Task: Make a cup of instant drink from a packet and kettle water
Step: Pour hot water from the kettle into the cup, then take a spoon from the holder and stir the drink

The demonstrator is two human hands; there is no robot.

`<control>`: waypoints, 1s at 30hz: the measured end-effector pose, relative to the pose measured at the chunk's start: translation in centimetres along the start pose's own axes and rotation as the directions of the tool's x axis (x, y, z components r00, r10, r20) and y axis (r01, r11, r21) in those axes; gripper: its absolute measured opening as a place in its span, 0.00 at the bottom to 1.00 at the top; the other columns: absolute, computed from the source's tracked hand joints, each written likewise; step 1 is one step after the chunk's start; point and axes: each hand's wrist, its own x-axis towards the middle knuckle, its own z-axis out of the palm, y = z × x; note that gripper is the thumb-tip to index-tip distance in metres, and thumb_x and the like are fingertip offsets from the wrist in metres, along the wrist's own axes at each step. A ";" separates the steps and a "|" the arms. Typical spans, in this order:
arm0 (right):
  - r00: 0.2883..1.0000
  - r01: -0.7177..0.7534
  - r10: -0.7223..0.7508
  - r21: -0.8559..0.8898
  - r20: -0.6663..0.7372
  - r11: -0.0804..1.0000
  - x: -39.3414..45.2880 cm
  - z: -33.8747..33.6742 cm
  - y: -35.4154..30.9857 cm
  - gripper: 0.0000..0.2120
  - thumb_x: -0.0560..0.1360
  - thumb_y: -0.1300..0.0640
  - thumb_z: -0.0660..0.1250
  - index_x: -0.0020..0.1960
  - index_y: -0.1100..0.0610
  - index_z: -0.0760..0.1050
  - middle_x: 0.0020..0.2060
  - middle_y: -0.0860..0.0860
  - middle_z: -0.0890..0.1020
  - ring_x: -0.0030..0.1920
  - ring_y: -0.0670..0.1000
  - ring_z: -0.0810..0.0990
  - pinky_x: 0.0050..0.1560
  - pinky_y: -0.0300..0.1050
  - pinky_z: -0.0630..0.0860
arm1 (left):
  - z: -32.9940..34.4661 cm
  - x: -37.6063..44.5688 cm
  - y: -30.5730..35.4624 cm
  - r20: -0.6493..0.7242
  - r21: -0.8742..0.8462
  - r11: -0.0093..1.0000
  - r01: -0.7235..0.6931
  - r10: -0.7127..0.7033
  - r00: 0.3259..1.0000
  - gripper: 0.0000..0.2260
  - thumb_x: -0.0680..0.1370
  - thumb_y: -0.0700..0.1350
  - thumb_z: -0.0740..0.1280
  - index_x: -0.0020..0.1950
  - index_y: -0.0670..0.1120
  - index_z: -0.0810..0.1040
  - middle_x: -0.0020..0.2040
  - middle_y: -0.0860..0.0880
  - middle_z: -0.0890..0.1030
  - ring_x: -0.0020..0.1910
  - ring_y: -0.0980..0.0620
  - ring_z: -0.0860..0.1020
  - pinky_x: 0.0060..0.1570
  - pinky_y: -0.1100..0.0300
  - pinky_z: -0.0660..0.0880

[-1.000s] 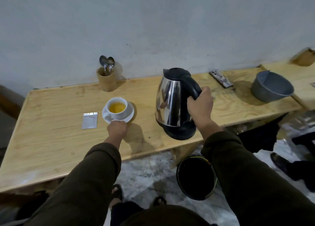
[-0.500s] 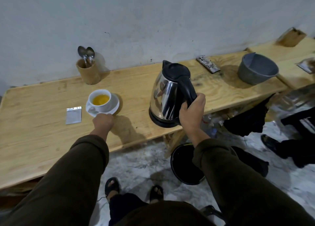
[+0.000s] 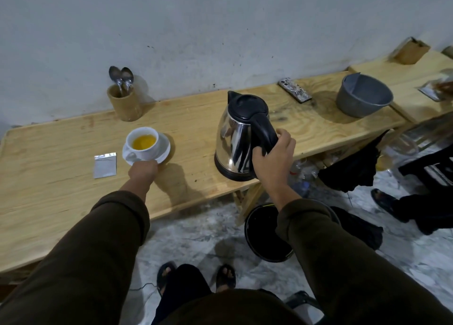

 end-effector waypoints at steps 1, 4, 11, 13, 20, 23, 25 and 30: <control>0.999 0.031 -0.032 -0.039 -0.031 0.999 0.0 0.0 -0.4 0.28 0.70 0.58 0.66 0.68 0.61 0.62 0.62 0.58 0.68 0.61 0.58 0.71 0.62 0.54 0.73 | -0.3 0.3 -0.2 0.015 -0.057 0.998 0.016 -0.016 1.000 0.19 0.80 0.46 0.58 0.67 0.36 0.70 0.65 0.36 0.74 0.65 0.38 0.73 0.67 0.48 0.70; 0.987 0.134 -0.142 -0.111 -0.070 0.985 0.1 0.4 -2.6 0.29 0.71 0.56 0.65 0.70 0.60 0.62 0.68 0.59 0.66 0.69 0.58 0.64 0.74 0.59 0.58 | -1.4 1.5 -0.9 0.055 -0.269 0.962 0.054 -0.041 0.998 0.23 0.78 0.50 0.60 0.69 0.38 0.69 0.67 0.38 0.74 0.66 0.39 0.72 0.68 0.48 0.70; 0.935 0.339 -0.320 -0.116 0.156 0.934 -0.4 4.4 -8.7 0.20 0.75 0.58 0.62 0.66 0.58 0.69 0.70 0.55 0.64 0.70 0.55 0.64 0.70 0.53 0.66 | -2.6 6.9 -3.6 0.187 -0.512 0.845 0.154 -0.065 0.980 0.27 0.75 0.56 0.60 0.69 0.40 0.71 0.68 0.38 0.75 0.68 0.38 0.73 0.66 0.46 0.70; 0.919 0.356 -0.330 -0.091 0.216 0.930 -0.7 6.1 -10.2 0.18 0.75 0.59 0.61 0.65 0.57 0.70 0.69 0.54 0.65 0.68 0.54 0.67 0.65 0.49 0.70 | -3.5 7.2 -3.8 0.180 -0.519 0.842 0.146 -0.059 0.982 0.29 0.75 0.57 0.61 0.68 0.39 0.72 0.67 0.37 0.75 0.67 0.37 0.73 0.64 0.46 0.72; 0.831 0.397 -0.324 -0.075 0.453 0.915 0.3 13.4 -15.1 0.14 0.76 0.59 0.62 0.60 0.59 0.74 0.63 0.55 0.70 0.58 0.55 0.74 0.56 0.45 0.72 | -4.1 12.1 -5.8 0.171 -0.513 0.841 0.172 -0.095 0.981 0.40 0.63 0.58 0.62 0.72 0.40 0.66 0.69 0.35 0.73 0.67 0.34 0.73 0.64 0.39 0.71; 0.794 0.407 -0.317 -0.067 0.518 0.911 1.7 16.2 -17.2 0.12 0.76 0.59 0.62 0.58 0.59 0.75 0.62 0.56 0.71 0.59 0.56 0.75 0.57 0.45 0.72 | -5.2 10.8 -4.9 0.164 -0.470 0.870 0.153 -0.084 0.983 0.33 0.65 0.56 0.60 0.66 0.39 0.71 0.64 0.32 0.75 0.64 0.32 0.74 0.62 0.38 0.71; 0.784 0.373 -0.290 -0.044 0.549 0.927 3.0 18.2 -18.5 0.10 0.76 0.60 0.62 0.56 0.60 0.77 0.60 0.57 0.74 0.57 0.56 0.76 0.53 0.43 0.71 | -6.3 8.9 -3.7 0.165 -0.435 0.893 0.114 -0.046 0.985 0.26 0.72 0.54 0.60 0.61 0.36 0.74 0.62 0.31 0.76 0.63 0.32 0.75 0.62 0.40 0.73; 0.779 0.245 -0.160 -0.061 0.606 0.968 6.6 23.3 -20.7 0.11 0.77 0.60 0.59 0.53 0.59 0.79 0.55 0.57 0.81 0.55 0.56 0.78 0.49 0.41 0.70 | -6.2 8.5 -3.3 0.223 -0.418 0.900 0.125 -0.032 0.974 0.22 0.78 0.54 0.63 0.61 0.36 0.77 0.61 0.32 0.77 0.61 0.34 0.76 0.51 0.53 0.71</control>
